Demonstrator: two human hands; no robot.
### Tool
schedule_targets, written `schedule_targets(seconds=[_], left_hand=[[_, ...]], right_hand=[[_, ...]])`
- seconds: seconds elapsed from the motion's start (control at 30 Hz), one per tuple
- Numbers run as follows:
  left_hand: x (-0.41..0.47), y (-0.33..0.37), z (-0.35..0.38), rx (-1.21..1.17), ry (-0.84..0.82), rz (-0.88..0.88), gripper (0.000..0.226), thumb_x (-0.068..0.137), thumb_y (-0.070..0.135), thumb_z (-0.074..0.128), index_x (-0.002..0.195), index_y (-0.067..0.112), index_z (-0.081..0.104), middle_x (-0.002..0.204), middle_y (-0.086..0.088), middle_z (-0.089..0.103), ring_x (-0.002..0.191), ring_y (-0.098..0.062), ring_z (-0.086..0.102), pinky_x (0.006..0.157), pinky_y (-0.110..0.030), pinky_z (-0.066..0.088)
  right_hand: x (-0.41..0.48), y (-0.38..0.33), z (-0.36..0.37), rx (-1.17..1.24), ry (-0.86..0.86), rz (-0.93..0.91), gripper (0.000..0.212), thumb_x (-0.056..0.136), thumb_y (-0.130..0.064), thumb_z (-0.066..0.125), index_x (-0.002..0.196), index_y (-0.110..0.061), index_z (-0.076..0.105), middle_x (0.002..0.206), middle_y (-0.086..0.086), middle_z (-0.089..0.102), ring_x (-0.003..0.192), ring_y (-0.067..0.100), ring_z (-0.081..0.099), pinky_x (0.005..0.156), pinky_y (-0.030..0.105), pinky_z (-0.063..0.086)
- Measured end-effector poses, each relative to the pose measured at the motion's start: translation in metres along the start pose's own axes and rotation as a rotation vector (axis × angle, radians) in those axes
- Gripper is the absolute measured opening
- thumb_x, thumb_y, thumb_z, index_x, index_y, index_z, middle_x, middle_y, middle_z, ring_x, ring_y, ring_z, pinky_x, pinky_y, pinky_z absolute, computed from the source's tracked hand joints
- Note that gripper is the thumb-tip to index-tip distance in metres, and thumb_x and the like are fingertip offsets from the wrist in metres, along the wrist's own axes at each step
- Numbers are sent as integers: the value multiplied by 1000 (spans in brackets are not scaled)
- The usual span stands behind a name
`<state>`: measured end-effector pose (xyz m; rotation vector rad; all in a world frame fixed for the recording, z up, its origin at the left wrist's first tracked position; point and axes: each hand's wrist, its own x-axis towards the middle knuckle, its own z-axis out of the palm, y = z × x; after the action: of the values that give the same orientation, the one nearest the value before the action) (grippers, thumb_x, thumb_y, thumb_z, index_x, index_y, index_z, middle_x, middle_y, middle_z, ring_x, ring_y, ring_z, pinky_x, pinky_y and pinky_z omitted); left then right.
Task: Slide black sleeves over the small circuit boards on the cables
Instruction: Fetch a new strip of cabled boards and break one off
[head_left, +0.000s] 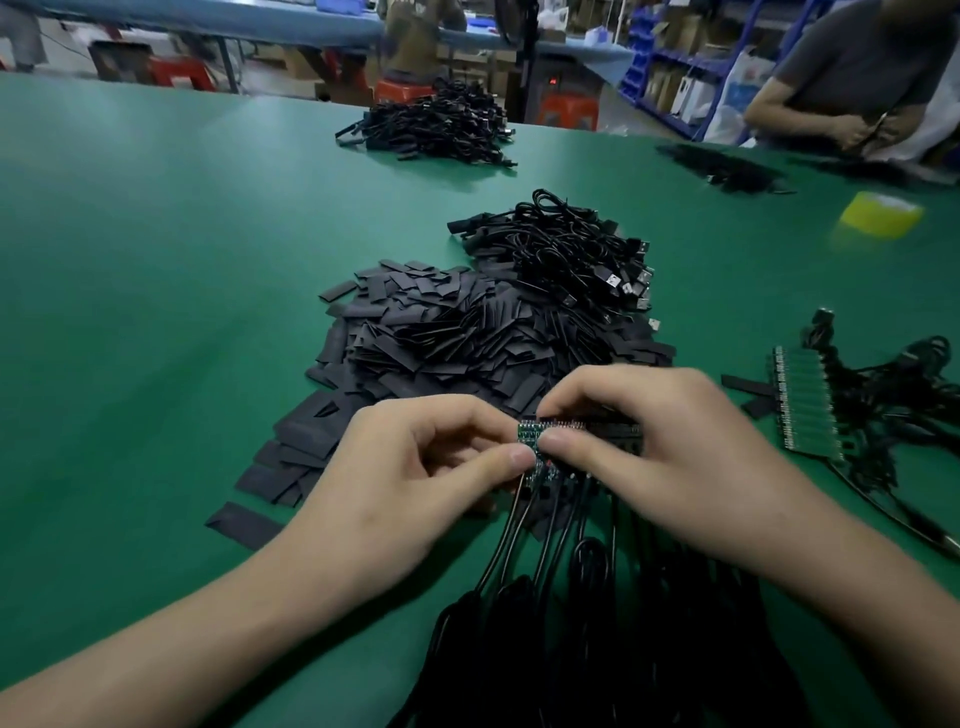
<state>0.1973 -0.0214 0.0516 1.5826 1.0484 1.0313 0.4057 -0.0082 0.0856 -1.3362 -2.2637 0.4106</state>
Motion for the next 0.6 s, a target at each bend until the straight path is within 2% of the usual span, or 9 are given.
schedule_targets(seconds=[0.07, 0.13, 0.23, 0.4, 0.47, 0.6], left_hand=[[0, -1, -1, -9, 24, -5, 11, 78, 32, 77, 87, 26, 79, 79, -5, 75, 69, -27, 68, 69, -42, 60], [1, -3, -1, -20, 35, -3, 18, 74, 39, 76, 85, 25, 79, 77, -4, 75, 66, -20, 68, 62, -31, 59], [4, -6, 0, -44, 33, -22, 19, 72, 38, 76, 81, 22, 80, 72, -3, 74, 63, -6, 65, 59, -17, 54], [8, -8, 0, -136, 10, -66, 14, 72, 29, 74, 80, 18, 79, 67, -1, 71, 58, -7, 65, 59, -15, 53], [9, -8, -1, -182, 3, -94, 14, 71, 28, 75, 81, 18, 80, 67, -2, 72, 59, -8, 67, 59, -16, 54], [11, -7, -4, -274, -8, -135, 15, 72, 24, 75, 81, 13, 80, 68, -4, 71, 59, -7, 66, 58, -17, 55]], right_hand=[[0, 3, 10, 100, 12, 36, 11, 86, -46, 65, 89, -37, 69, 88, -24, 69, 90, -3, 65, 77, 21, 48], [-1, 6, 15, 149, 29, 52, 9, 85, -46, 68, 87, -37, 69, 89, -24, 70, 90, -1, 66, 76, 19, 48], [0, 11, 18, 195, 21, 60, 8, 85, -45, 72, 84, -37, 71, 86, -23, 71, 87, -1, 67, 74, 21, 48], [5, 15, 17, 291, -21, 62, 5, 85, -35, 77, 82, -34, 73, 83, -17, 74, 82, 2, 69, 79, 33, 53], [8, 16, 17, 322, -38, 60, 5, 85, -32, 78, 82, -32, 75, 82, -15, 75, 80, 2, 70, 79, 30, 54], [14, 17, 15, 429, -87, 64, 3, 84, -27, 80, 82, -28, 77, 80, -9, 76, 74, 0, 69, 71, 14, 49]])
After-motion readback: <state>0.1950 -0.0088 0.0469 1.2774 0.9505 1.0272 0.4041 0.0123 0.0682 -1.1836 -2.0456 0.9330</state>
